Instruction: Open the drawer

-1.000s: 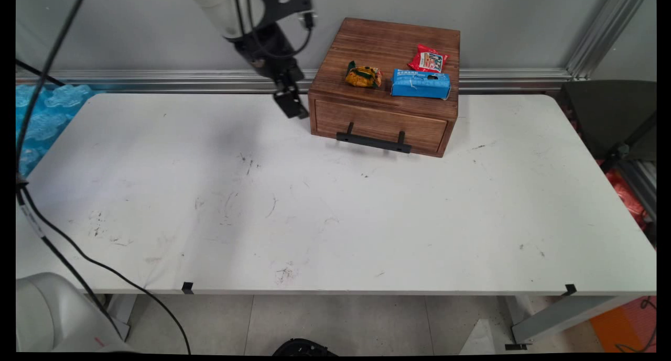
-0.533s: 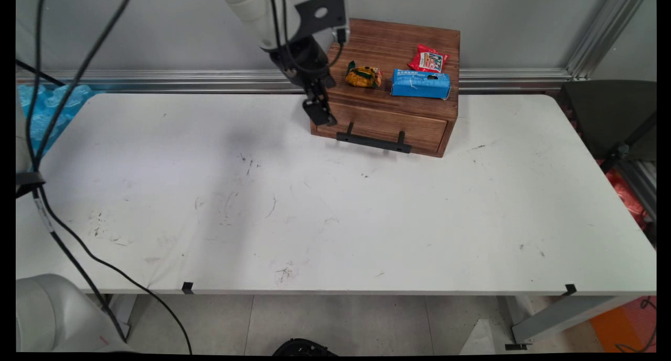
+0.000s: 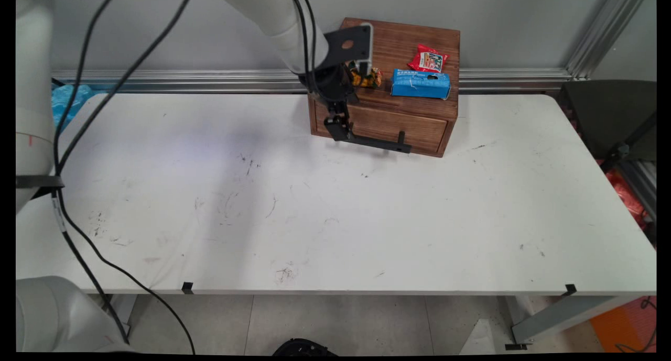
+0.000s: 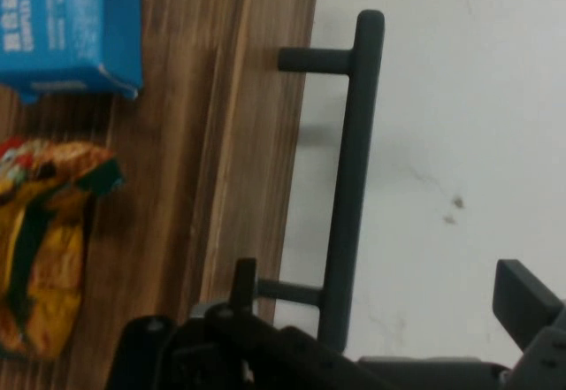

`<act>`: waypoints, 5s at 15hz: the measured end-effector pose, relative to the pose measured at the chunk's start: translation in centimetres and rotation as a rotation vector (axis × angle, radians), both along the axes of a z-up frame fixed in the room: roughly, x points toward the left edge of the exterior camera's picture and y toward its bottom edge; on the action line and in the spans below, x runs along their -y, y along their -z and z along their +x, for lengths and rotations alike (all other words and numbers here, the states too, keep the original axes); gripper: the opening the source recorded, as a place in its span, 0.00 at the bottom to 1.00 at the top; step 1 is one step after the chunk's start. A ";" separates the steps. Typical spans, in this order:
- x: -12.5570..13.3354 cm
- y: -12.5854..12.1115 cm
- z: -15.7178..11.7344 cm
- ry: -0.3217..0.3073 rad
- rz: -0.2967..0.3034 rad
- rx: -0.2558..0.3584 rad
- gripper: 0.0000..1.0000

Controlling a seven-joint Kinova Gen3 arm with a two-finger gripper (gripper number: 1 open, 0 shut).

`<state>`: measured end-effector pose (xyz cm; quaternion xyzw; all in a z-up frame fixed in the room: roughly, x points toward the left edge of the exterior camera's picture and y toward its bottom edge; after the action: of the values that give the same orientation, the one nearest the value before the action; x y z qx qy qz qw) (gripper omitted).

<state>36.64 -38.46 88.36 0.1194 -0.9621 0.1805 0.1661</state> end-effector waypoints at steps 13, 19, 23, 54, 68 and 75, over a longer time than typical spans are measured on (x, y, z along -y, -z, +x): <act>1.7 6.7 -3.4 0.050 0.011 -0.018 1.00; 2.4 8.5 -3.9 0.042 0.010 -0.023 1.00; 2.6 9.5 -4.0 0.025 0.016 -0.033 1.00; -4.0 10.5 -6.5 -0.094 0.176 -0.116 1.00; -8.3 9.7 -7.9 -0.089 0.204 -0.113 1.00; -10.2 9.2 -8.6 -0.102 0.196 -0.101 1.00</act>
<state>28.09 -28.28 79.16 0.1927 -0.9582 0.0874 0.1924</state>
